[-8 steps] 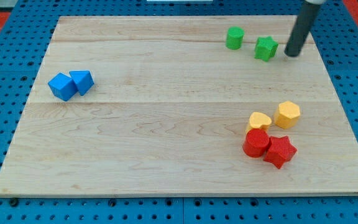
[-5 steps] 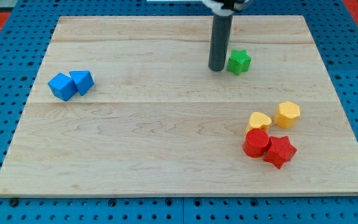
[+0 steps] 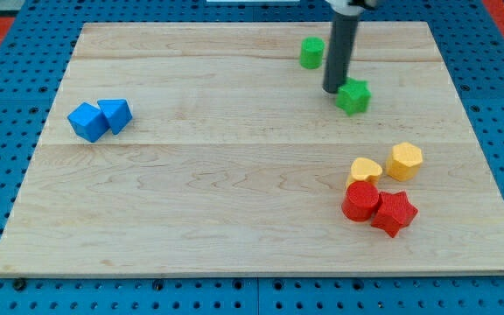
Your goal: Move the green star into a group of blocks
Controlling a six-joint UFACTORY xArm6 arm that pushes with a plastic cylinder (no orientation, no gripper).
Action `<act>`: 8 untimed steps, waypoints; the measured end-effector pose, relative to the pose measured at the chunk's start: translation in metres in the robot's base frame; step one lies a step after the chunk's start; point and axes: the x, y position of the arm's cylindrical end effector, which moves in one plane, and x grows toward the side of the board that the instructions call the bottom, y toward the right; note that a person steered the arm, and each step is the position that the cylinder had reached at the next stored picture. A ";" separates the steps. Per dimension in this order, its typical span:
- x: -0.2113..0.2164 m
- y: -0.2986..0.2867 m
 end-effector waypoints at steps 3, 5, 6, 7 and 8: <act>0.000 0.045; 0.077 0.016; 0.085 0.000; 0.065 0.024; 0.058 0.039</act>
